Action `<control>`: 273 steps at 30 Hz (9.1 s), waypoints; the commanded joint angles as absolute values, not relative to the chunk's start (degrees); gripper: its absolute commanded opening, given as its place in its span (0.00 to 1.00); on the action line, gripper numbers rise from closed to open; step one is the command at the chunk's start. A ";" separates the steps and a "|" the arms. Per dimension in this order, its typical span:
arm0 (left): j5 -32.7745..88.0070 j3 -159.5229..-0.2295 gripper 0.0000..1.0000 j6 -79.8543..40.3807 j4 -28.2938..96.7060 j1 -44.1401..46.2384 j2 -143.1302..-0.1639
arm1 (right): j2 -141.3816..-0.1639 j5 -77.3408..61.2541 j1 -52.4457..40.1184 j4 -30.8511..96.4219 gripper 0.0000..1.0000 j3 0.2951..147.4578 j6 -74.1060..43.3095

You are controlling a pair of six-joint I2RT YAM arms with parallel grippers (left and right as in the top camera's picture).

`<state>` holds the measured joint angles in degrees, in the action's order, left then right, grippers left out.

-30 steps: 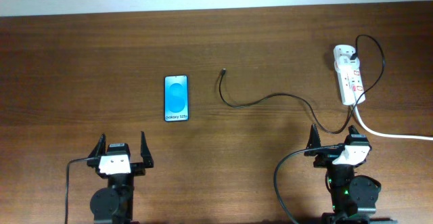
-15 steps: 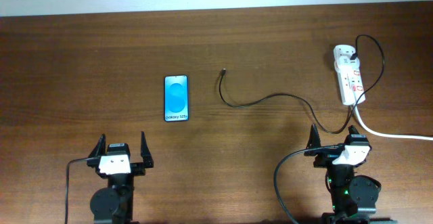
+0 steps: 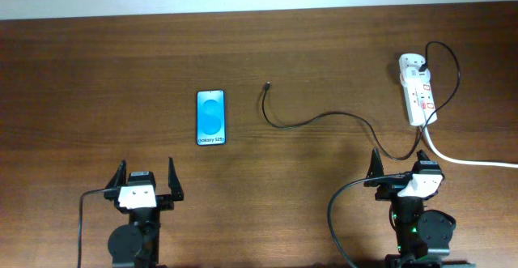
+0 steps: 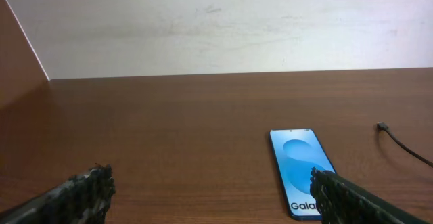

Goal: Plug charger to phone and switch on socket

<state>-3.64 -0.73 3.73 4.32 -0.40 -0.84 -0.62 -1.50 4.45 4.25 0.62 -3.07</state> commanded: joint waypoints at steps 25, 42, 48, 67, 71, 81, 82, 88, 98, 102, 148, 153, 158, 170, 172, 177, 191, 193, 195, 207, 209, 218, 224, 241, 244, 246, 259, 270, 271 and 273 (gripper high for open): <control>-12.69 -0.51 0.99 8.05 3.53 -0.71 -0.34 | -0.21 -1.45 4.14 4.54 0.98 0.32 -3.49; 9.30 -61.65 0.99 5.04 30.83 -0.54 -64.84 | -11.18 -11.09 4.14 13.10 0.98 18.85 -3.49; 13.34 -73.08 0.99 5.02 41.43 -0.54 -77.14 | -50.85 -13.39 4.14 44.66 0.98 61.47 -3.46; 4.64 -86.11 0.99 -11.57 44.66 11.64 -117.32 | -80.14 -16.29 4.14 64.49 0.99 80.90 -3.46; 1.39 -88.77 0.99 -11.53 43.11 12.99 -122.34 | -80.14 -16.29 4.14 64.07 0.98 80.90 -3.49; 0.25 -88.77 0.89 -15.00 46.57 13.37 -126.02 | -80.14 -16.29 4.14 64.31 0.98 80.90 -3.49; 1.67 -88.77 0.87 -15.03 46.57 13.37 -126.02 | -80.14 -16.29 4.14 64.34 0.98 80.90 -3.49; 1.93 -88.77 0.77 -15.03 46.04 13.37 -125.99 | -80.14 -16.29 4.14 64.29 0.98 80.90 -3.49; 1.67 -110.43 0.76 -14.94 60.01 13.34 -125.97 | -80.14 -16.29 4.14 63.72 0.99 80.90 -3.49; 1.65 -115.22 0.70 -14.94 62.48 13.34 -125.97 | -80.14 -16.27 4.14 63.61 0.98 80.90 -3.49; 56.21 -134.74 0.00 -69.91 90.63 8.71 -125.97 | -80.16 -20.82 4.12 61.73 0.98 80.90 -8.05; 52.53 -134.74 0.00 -65.84 88.58 8.71 -125.97 | -80.20 -26.85 4.12 60.53 0.98 80.90 -11.68; 46.87 -134.74 0.00 -66.83 88.01 8.75 -125.97 | -80.36 -45.01 -0.08 47.53 0.98 80.90 -20.45; 30.17 -134.74 0.00 -74.41 86.65 14.13 -125.97 | -97.08 -26.46 -26.04 26.89 0.79 80.90 -45.98; 30.65 -134.74 0.00 -74.43 87.00 14.28 -125.99 | -98.85 -26.28 -26.81 24.58 0.70 80.90 -45.98; 33.43 -134.74 0.00 -74.43 87.53 14.26 -125.99 | -99.18 -24.75 -27.00 22.92 0.32 80.90 -45.95; 33.36 -134.74 0.86 -68.58 87.46 13.37 -125.99 | -99.15 -25.23 -24.67 23.53 0.04 80.90 -45.95; 35.03 -134.74 1.00 -45.25 84.12 12.32 -125.97 | -98.80 -28.58 -20.86 22.59 0.04 80.93 -45.95; 45.28 -134.74 1.00 -28.12 78.74 12.25 -125.97 | -97.80 -30.52 -16.60 19.81 0.04 80.93 -50.09; 65.01 -127.70 0.86 -46.00 55.83 7.68 -126.02 | -97.82 -26.70 -17.69 0.58 0.04 80.90 -86.48; 65.19 -125.60 0.83 -50.22 51.09 7.73 -126.02 | -97.86 -23.79 -19.59 0.56 0.04 80.90 -88.03; 64.07 -125.49 0.43 -60.97 50.15 7.88 -126.54 | -100.84 -14.70 -25.98 -0.86 0.04 80.90 -90.96; 64.10 -125.49 0.01 -61.25 50.17 8.10 -126.54 | -100.84 -14.50 -26.00 -0.86 0.04 80.90 -90.94; 66.17 -125.47 0.00 -50.41 51.57 3.07 -126.54 | -100.82 -11.81 -15.68 5.89 0.98 80.93 -62.06; 73.89 -125.49 0.00 -53.76 58.24 -0.80 -126.54 | -100.82 -9.85 -10.72 22.76 0.98 80.90 -56.99; 74.41 -125.49 0.00 -60.90 67.40 -2.44 -126.54 | -100.84 -6.44 -11.25 30.00 0.98 80.90 -56.95; 77.97 -125.49 0.00 -51.57 70.83 -2.35 -126.54 | -108.18 -6.20 -19.88 29.91 0.99 80.51 -46.94; 46.87 -125.49 0.00 -11.00 79.40 -5.52 -126.54 | -119.42 -22.02 -20.67 16.95 0.70 80.58 -39.11; 46.87 -125.49 0.00 -11.00 79.61 -5.52 -126.54 | -121.03 -24.82 -20.73 14.13 0.66 80.58 -40.03; 46.85 -125.49 0.00 -11.00 79.68 -5.41 -126.54 | -123.52 -25.34 -20.99 13.32 0.62 80.58 -42.11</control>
<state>45.60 -125.03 -12.78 79.57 -5.37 -126.69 -120.64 -22.74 -20.29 13.89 80.49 -39.24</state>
